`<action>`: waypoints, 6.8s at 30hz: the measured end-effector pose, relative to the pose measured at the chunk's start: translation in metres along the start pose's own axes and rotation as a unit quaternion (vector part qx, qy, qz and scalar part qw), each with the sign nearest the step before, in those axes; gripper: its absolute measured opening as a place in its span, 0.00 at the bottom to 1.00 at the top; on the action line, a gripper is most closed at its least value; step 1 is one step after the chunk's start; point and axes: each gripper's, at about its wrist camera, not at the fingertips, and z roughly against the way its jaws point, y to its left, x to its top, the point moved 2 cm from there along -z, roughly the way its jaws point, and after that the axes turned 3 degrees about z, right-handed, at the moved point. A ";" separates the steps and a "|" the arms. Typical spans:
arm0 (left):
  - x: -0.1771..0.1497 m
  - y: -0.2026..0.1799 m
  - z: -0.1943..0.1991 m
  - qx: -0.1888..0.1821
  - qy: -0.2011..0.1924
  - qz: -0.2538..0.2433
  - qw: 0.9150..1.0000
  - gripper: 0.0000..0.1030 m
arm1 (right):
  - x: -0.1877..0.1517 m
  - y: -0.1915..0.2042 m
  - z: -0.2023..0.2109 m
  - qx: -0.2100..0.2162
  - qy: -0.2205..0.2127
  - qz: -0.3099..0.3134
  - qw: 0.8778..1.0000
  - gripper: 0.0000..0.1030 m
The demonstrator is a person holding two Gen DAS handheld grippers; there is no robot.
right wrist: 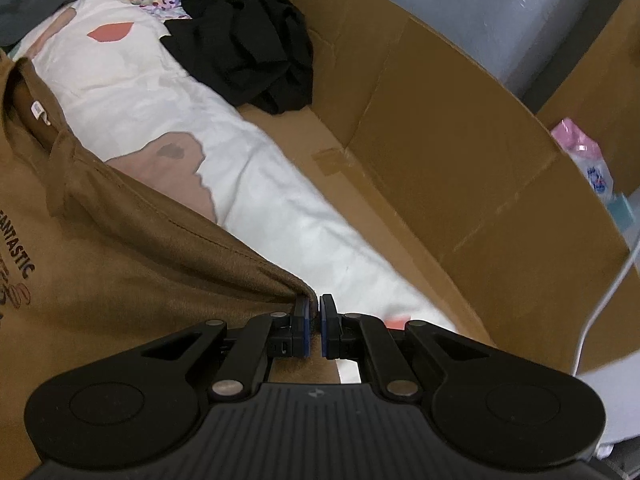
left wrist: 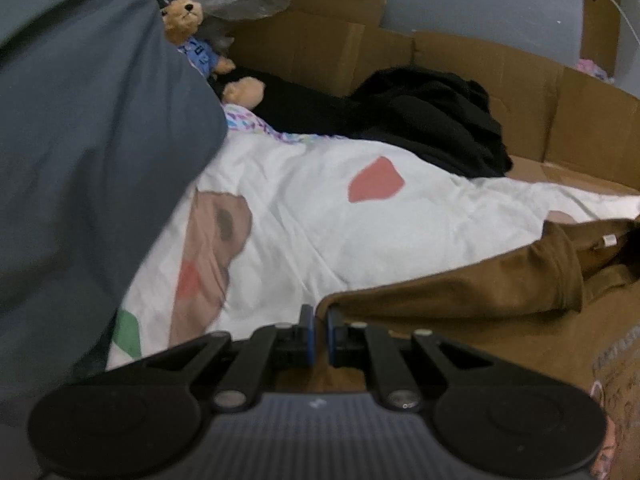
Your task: Fold clothes
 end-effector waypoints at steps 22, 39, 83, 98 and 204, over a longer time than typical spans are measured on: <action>0.029 0.012 -0.080 0.024 -0.004 0.002 1.000 0.06 | 0.064 -0.007 -0.114 -0.040 0.010 0.044 0.998 0.05; 0.044 -0.005 -0.122 0.070 0.011 -0.030 0.997 0.12 | 0.069 -0.027 -0.171 -0.015 0.059 -0.012 0.998 0.12; 0.086 -0.101 -0.150 -0.089 -0.029 -0.105 0.990 0.05 | 0.181 0.048 -0.171 0.142 -0.070 0.015 0.987 0.02; 0.081 -0.098 -0.124 -0.032 -0.032 -0.096 0.994 0.50 | 0.175 0.029 -0.148 0.112 -0.060 -0.023 0.992 0.34; -0.088 0.023 0.055 0.030 0.062 0.097 0.993 0.73 | -0.110 -0.088 -0.009 -0.005 0.019 -0.268 0.963 0.58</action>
